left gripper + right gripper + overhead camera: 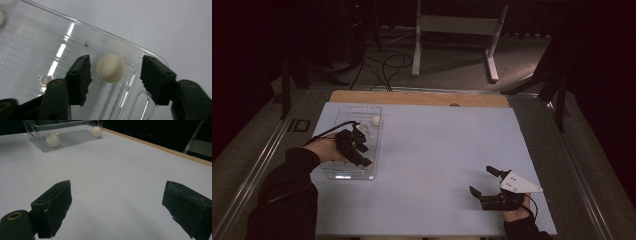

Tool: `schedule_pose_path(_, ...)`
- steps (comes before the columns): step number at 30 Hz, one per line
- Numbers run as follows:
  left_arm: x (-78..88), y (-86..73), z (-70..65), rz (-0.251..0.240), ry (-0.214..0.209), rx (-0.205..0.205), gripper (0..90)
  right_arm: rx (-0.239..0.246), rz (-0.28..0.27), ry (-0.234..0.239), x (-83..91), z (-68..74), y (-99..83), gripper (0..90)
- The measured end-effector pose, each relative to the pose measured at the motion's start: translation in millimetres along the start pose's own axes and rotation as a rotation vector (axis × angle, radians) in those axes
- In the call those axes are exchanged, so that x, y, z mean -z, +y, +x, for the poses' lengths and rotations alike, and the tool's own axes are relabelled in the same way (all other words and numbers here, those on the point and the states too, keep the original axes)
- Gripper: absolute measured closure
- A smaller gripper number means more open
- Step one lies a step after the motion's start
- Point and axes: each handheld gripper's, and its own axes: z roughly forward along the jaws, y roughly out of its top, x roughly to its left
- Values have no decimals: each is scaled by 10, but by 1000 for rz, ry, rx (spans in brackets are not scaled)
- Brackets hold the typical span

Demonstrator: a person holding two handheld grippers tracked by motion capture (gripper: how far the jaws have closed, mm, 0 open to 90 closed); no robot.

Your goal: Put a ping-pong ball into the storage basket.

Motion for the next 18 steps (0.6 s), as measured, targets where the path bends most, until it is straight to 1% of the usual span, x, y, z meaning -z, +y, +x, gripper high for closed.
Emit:
schedule_pose_path(1, 11, 2, 0, -2, 6, 4, 377, 0, 0, 0, -1, 1, 1, 88)
schedule_pose_path(2, 21, 3, 2, -7, -1, 14, 349, 2, -1, 1, -1, 1, 1, 88)
schedule_pose_path(3, 28, 5, -1, -11, -1, 21, 341, 3, 0, 1, -2, 2, 1, 88)
schedule_pose_path(4, 34, 8, 1, -10, 2, 22, 309, 2, 0, 1, -2, 2, 1, 88)
schedule_pose_path(6, 45, 11, 0, -18, -14, 26, 265, 2, 0, 1, -2, 2, 1, 88)
schedule_pose_path(7, 50, 14, -4, -24, -7, 25, 235, 2, 0, 1, -2, 1, 1, 88)
schedule_pose_path(9, 55, 19, -5, -27, -7, 21, 223, 2, -1, 0, -1, 1, 2, 88)
schedule_pose_path(10, 55, 19, -5, -27, -7, 21, 190, 2, -1, 0, -1, 1, 2, 88)
schedule_pose_path(11, 60, 30, -18, -33, -9, 22, 190, 1, -1, 0, -1, 1, 2, 88)
schedule_pose_path(12, 64, 35, -26, -38, -12, 15, 134, 3, -1, 0, -2, 1, 2, 88)
schedule_pose_path(13, 69, 38, -34, -43, -11, 7, 111, 1, -1, 0, -2, 2, 2, 88)
schedule_pose_path(15, 74, 47, -52, -47, -24, 5, 67, 0, -2, 1, 0, 3, 3, 88)
schedule_pose_path(16, 78, 55, -59, -45, -13, -1, 57, 0, -1, 1, -1, 1, 3, 88)
schedule_pose_path(18, 89, 67, -70, -59, -28, 1, 28, -1, 0, 0, -1, 1, 2, 88)
